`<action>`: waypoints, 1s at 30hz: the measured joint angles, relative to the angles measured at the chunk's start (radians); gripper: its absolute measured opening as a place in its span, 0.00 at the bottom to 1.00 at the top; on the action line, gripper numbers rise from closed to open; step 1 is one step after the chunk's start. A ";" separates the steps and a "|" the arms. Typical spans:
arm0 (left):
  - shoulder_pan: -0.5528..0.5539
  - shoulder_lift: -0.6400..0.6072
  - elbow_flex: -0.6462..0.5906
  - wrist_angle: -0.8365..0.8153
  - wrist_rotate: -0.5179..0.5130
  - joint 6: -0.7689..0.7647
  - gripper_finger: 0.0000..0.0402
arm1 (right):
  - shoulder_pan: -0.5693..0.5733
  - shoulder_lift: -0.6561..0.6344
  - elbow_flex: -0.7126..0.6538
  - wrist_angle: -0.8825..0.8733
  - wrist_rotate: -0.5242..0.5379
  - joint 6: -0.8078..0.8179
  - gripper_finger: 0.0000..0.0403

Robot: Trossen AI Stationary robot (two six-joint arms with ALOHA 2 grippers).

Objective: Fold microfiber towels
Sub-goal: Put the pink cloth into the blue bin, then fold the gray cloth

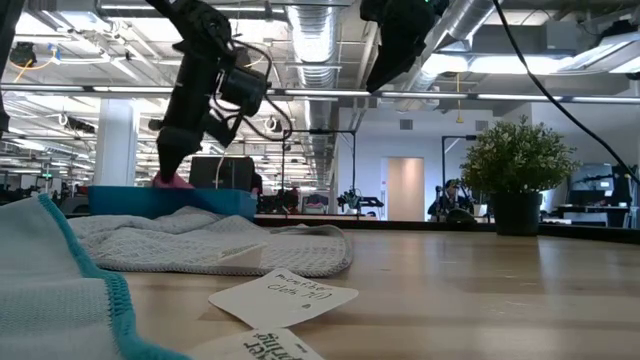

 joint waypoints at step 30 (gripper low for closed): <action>-0.166 -0.185 0.449 -0.143 0.064 -0.202 0.32 | 0.034 0.270 -0.013 0.227 -0.103 0.001 0.50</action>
